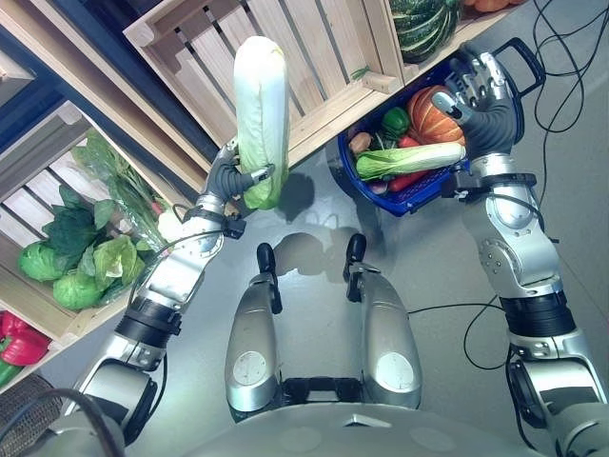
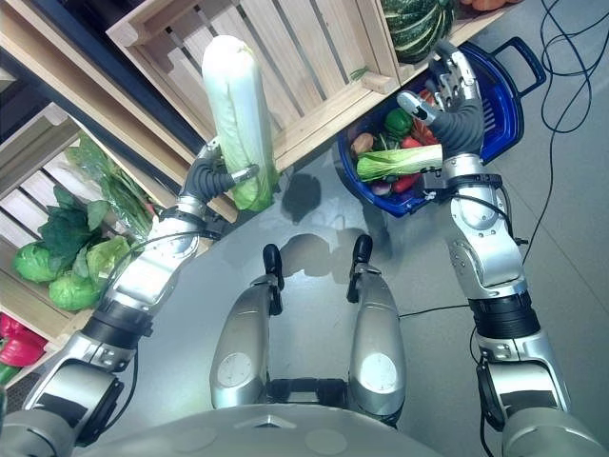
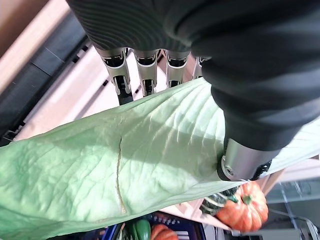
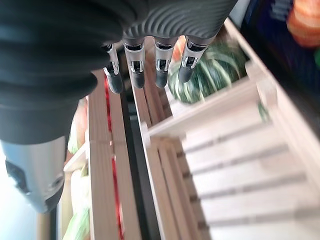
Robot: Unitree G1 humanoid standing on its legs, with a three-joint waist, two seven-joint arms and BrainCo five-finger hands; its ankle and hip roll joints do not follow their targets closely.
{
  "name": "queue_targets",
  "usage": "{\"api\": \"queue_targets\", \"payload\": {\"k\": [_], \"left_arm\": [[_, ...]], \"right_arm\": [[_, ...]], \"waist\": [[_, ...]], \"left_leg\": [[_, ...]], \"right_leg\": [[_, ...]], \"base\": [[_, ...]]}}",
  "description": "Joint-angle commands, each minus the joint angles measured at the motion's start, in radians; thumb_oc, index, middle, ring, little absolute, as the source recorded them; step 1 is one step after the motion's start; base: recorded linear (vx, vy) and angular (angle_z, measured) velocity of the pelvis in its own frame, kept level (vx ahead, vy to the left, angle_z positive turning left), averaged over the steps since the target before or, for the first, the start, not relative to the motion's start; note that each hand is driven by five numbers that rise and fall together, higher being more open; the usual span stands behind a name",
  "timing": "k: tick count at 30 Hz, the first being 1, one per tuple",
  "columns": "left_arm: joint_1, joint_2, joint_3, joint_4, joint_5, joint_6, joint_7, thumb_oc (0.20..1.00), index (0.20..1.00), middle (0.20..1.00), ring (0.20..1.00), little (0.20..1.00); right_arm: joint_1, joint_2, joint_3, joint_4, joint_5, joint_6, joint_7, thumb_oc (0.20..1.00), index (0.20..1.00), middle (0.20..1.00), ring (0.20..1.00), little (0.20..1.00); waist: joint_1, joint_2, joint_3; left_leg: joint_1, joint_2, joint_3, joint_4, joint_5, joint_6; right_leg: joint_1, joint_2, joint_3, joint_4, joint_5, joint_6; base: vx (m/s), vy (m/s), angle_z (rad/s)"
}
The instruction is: Pick up fruits and vegetables into the basket
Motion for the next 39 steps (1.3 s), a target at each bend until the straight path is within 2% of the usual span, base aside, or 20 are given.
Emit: {"api": "queue_targets", "payload": {"k": [1, 11, 16, 22, 34, 39], "left_arm": [[-0.033, 0.063, -0.022, -0.107, 0.139, -0.014, -0.035, 0.200, 0.200, 0.200, 0.200, 0.200], [-0.145, 0.116, -0.095, -0.102, 0.154, 0.073, -0.170, 0.200, 0.200, 0.200, 0.200, 0.200], [-0.184, 0.139, -0.129, -0.102, 0.182, 0.117, -0.248, 0.200, 0.200, 0.200, 0.200, 0.200], [-0.229, 0.154, -0.160, -0.112, 0.149, 0.152, -0.321, 0.200, 0.200, 0.200, 0.200, 0.200], [-0.278, 0.169, -0.185, -0.121, 0.222, 0.171, -0.303, 0.200, 0.200, 0.200, 0.200, 0.200], [-0.275, 0.170, -0.168, -0.122, 0.184, 0.135, -0.297, 0.200, 0.200, 0.200, 0.200, 0.200]], "right_arm": [[-0.046, 0.021, 0.020, -0.055, 0.049, -0.013, 0.082, 1.000, 1.000, 1.000, 1.000, 1.000], [-0.132, 0.041, 0.122, -0.057, 0.031, 0.079, 0.088, 1.000, 1.000, 1.000, 1.000, 1.000], [-0.173, 0.043, 0.155, -0.032, 0.008, 0.109, 0.079, 1.000, 1.000, 1.000, 1.000, 1.000], [-0.222, 0.030, 0.195, -0.016, -0.027, 0.130, 0.061, 1.000, 1.000, 1.000, 1.000, 1.000], [-0.265, 0.056, 0.267, 0.038, -0.010, 0.187, 0.033, 1.000, 1.000, 1.000, 1.000, 1.000], [-0.260, 0.075, 0.277, 0.043, 0.089, 0.196, 0.054, 1.000, 1.000, 1.000, 1.000, 1.000]], "waist": [[-0.012, -0.025, -0.070], [-0.009, -0.018, -0.068], [-0.007, -0.013, -0.070], [-0.005, -0.010, -0.071], [0.007, -0.006, -0.070], [0.018, -0.008, -0.070]], "left_leg": [[-0.010, -0.060, 0.056, 0.042, -0.080, 0.086], [-0.010, -0.063, 0.049, 0.043, -0.075, 0.085], [-0.010, -0.066, 0.046, 0.034, -0.065, 0.085], [-0.007, -0.068, 0.044, 0.029, -0.062, 0.085], [-0.002, -0.072, 0.038, 0.014, -0.057, 0.084], [0.002, -0.072, 0.036, 0.008, -0.056, 0.083]], "right_leg": [[0.057, -0.004, 0.044, 0.003, -0.073, 0.079], [0.052, -0.009, 0.048, 0.010, -0.070, 0.080], [0.053, -0.011, 0.047, 0.000, -0.059, 0.080], [0.054, -0.015, 0.048, -0.004, -0.056, 0.081], [0.058, -0.026, 0.043, -0.017, -0.050, 0.085], [0.066, -0.029, 0.036, -0.025, -0.047, 0.086]], "base": [[0.00, 0.000, 0.00], [0.00, 0.000, 0.00], [0.00, 0.000, 0.00], [0.00, 0.000, 0.00], [0.00, 0.000, 0.01], [-0.01, -0.002, 0.02]]}}
